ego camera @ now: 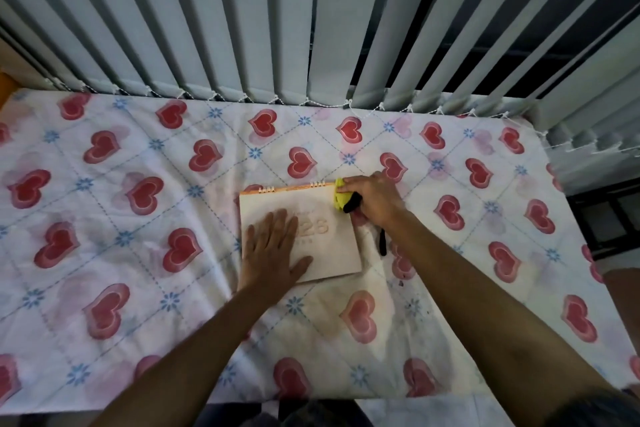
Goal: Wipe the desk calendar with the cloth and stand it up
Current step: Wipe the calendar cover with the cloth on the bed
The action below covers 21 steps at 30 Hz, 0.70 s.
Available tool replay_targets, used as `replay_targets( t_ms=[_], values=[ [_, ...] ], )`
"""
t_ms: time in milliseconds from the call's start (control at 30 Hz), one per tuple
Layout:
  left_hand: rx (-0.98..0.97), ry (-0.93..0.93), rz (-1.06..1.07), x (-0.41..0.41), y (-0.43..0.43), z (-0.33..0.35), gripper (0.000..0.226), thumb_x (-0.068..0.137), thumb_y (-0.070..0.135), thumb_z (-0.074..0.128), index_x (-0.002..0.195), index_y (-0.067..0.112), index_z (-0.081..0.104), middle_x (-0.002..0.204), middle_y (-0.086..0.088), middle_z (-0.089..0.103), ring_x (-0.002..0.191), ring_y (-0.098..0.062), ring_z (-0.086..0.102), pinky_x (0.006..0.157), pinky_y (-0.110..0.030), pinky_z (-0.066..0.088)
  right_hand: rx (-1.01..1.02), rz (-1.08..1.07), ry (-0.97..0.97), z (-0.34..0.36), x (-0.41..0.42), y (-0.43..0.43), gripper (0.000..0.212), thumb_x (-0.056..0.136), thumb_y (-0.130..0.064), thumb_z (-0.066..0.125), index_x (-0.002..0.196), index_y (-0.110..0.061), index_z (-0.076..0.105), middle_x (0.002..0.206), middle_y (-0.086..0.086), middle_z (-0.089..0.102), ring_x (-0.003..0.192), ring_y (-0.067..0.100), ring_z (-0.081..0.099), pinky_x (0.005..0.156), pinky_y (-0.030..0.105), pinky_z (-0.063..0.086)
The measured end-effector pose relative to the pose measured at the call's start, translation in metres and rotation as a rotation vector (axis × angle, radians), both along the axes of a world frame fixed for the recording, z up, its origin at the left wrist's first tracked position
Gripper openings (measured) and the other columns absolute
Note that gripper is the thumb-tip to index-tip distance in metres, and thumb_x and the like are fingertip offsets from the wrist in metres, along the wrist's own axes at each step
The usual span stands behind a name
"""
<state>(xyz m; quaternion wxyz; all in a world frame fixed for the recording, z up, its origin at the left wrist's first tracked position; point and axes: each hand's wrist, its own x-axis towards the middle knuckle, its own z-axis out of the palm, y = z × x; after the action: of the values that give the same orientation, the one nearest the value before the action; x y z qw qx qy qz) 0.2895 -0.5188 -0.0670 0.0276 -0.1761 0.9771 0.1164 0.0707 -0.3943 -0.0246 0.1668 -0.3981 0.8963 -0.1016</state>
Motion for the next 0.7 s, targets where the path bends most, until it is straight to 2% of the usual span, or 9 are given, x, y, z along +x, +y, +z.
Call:
replay_targets(
  t_ms=[100, 200, 300, 367, 433, 500, 600, 667, 700],
  values=[
    [0.008, -0.042, 0.011, 0.001, 0.0, -0.002, 0.081, 0.083, 0.066, 0.014, 0.15, 0.019, 0.013, 0.159, -0.009, 0.014, 0.147, -0.032, 0.01, 0.117, -0.053, 0.004, 0.006, 0.049, 0.01, 0.004, 0.024, 0.027, 0.053, 0.079, -0.002, 0.067, 0.119, -0.035, 0.063, 0.137, -0.007, 0.055, 0.109, 0.028, 0.049, 0.097, 0.039, 0.042],
    [0.019, -0.042, 0.015, -0.001, 0.002, 0.001, 0.081, 0.084, 0.066, 0.017, 0.149, 0.017, 0.02, 0.158, -0.011, 0.021, 0.145, -0.034, 0.018, 0.116, -0.055, 0.011, -0.011, 0.09, 0.039, 0.003, 0.06, 0.064, 0.044, 0.085, -0.005, 0.062, 0.116, -0.036, 0.065, 0.136, -0.008, 0.056, 0.1, 0.03, 0.051, 0.085, 0.036, 0.042],
    [0.006, -0.034, 0.002, -0.001, 0.002, 0.003, 0.089, 0.084, 0.072, 0.003, 0.148, 0.015, 0.025, 0.156, -0.013, 0.026, 0.144, -0.036, 0.023, 0.114, -0.057, 0.016, -0.062, 0.139, 0.09, 0.005, 0.083, 0.09, 0.05, 0.073, 0.003, 0.07, 0.107, -0.034, 0.071, 0.127, -0.009, 0.064, 0.087, 0.032, 0.056, 0.074, 0.037, 0.043],
    [0.012, -0.048, -0.004, 0.0, 0.001, 0.002, 0.095, 0.079, 0.073, -0.01, 0.149, 0.016, 0.022, 0.157, -0.012, 0.022, 0.145, -0.034, 0.019, 0.116, -0.056, 0.014, -0.055, 0.149, 0.107, 0.004, 0.09, 0.097, 0.051, 0.068, 0.002, 0.074, 0.107, -0.032, 0.071, 0.126, -0.008, 0.065, 0.086, 0.032, 0.057, 0.076, 0.039, 0.045],
    [0.016, -0.066, -0.004, -0.001, 0.001, 0.002, 0.099, 0.076, 0.075, -0.014, 0.149, 0.017, 0.018, 0.159, -0.011, 0.016, 0.147, -0.033, 0.013, 0.117, -0.055, 0.01, -0.034, 0.16, 0.134, 0.005, 0.096, 0.101, 0.053, 0.068, -0.001, 0.077, 0.109, -0.034, 0.07, 0.127, -0.01, 0.063, 0.089, 0.031, 0.056, 0.08, 0.038, 0.045],
    [0.029, -0.102, 0.003, -0.003, 0.001, 0.002, 0.095, 0.078, 0.076, -0.006, 0.15, 0.018, 0.013, 0.16, -0.009, 0.008, 0.148, -0.032, 0.006, 0.117, -0.054, 0.005, 0.008, 0.185, 0.124, 0.006, 0.096, 0.102, 0.052, 0.075, -0.005, 0.072, 0.116, -0.037, 0.065, 0.133, -0.015, 0.057, 0.096, 0.029, 0.051, 0.082, 0.034, 0.041],
    [-0.024, -0.169, 0.014, -0.004, 0.003, 0.006, 0.079, 0.091, 0.063, 0.023, 0.151, 0.016, 0.0, 0.161, -0.01, -0.006, 0.148, -0.029, -0.007, 0.118, -0.051, -0.003, 0.054, 0.214, -0.006, 0.015, 0.088, 0.104, 0.047, 0.082, -0.005, 0.064, 0.119, -0.034, 0.064, 0.134, -0.013, 0.057, 0.102, 0.025, 0.05, 0.082, 0.029, 0.039],
    [-0.035, -0.124, -0.005, -0.005, 0.008, 0.014, 0.075, 0.096, 0.053, 0.03, 0.15, 0.012, 0.001, 0.161, -0.012, -0.006, 0.148, -0.029, -0.007, 0.118, -0.05, -0.005, -0.069, 0.122, -0.15, 0.025, 0.083, 0.103, 0.048, 0.078, 0.004, 0.061, 0.116, -0.025, 0.065, 0.126, -0.004, 0.065, 0.106, 0.024, 0.058, 0.085, 0.025, 0.046],
    [0.022, -0.049, -0.001, -0.005, 0.014, 0.021, 0.069, 0.097, 0.048, 0.034, 0.15, 0.013, 0.007, 0.161, -0.011, 0.002, 0.148, -0.029, -0.001, 0.119, -0.049, -0.002, -0.15, 0.054, -0.239, 0.033, 0.08, 0.101, 0.049, 0.076, 0.008, 0.057, 0.115, -0.021, 0.063, 0.121, 0.0, 0.066, 0.107, 0.022, 0.06, 0.083, 0.02, 0.047]
  ],
)
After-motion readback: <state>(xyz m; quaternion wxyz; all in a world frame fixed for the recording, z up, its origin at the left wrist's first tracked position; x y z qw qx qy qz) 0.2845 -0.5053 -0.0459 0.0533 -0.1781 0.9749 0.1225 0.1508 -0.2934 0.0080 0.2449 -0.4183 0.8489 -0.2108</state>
